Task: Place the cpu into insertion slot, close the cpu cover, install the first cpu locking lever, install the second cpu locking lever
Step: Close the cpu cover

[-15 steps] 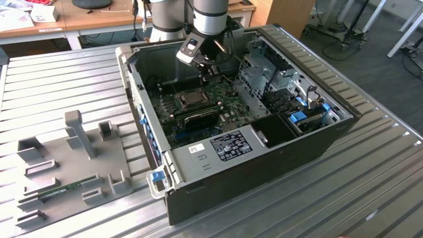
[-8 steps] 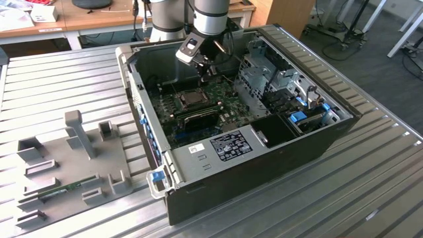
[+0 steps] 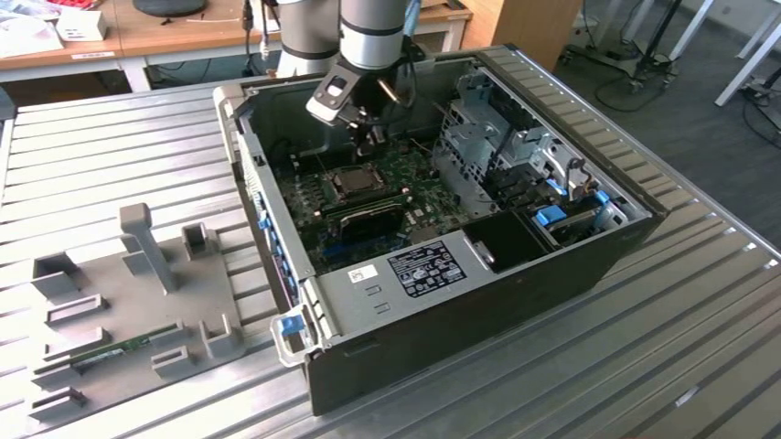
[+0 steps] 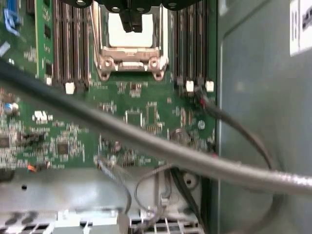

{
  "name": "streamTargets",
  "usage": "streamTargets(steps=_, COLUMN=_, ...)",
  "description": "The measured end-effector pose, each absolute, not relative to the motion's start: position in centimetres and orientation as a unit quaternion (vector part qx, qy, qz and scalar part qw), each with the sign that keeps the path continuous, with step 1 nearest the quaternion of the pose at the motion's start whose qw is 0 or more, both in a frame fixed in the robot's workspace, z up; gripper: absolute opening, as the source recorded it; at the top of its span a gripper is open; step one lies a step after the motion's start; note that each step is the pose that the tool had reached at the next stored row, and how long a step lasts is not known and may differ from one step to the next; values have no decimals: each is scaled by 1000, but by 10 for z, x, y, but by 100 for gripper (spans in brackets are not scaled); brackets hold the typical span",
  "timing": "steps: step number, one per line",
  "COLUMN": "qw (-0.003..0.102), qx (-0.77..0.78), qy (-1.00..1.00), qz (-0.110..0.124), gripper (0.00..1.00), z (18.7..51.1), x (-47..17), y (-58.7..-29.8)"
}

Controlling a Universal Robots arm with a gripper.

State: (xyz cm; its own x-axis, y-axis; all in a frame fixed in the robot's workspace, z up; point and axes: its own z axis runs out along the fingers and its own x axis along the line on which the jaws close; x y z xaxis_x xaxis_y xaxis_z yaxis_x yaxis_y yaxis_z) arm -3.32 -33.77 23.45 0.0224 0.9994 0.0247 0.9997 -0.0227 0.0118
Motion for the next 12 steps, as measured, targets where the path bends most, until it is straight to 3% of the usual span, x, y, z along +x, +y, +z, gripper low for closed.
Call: streamTargets(steps=12, qw=5, qx=-704, qy=-710, qz=-13, gripper=11, z=233, x=-54, y=-340)
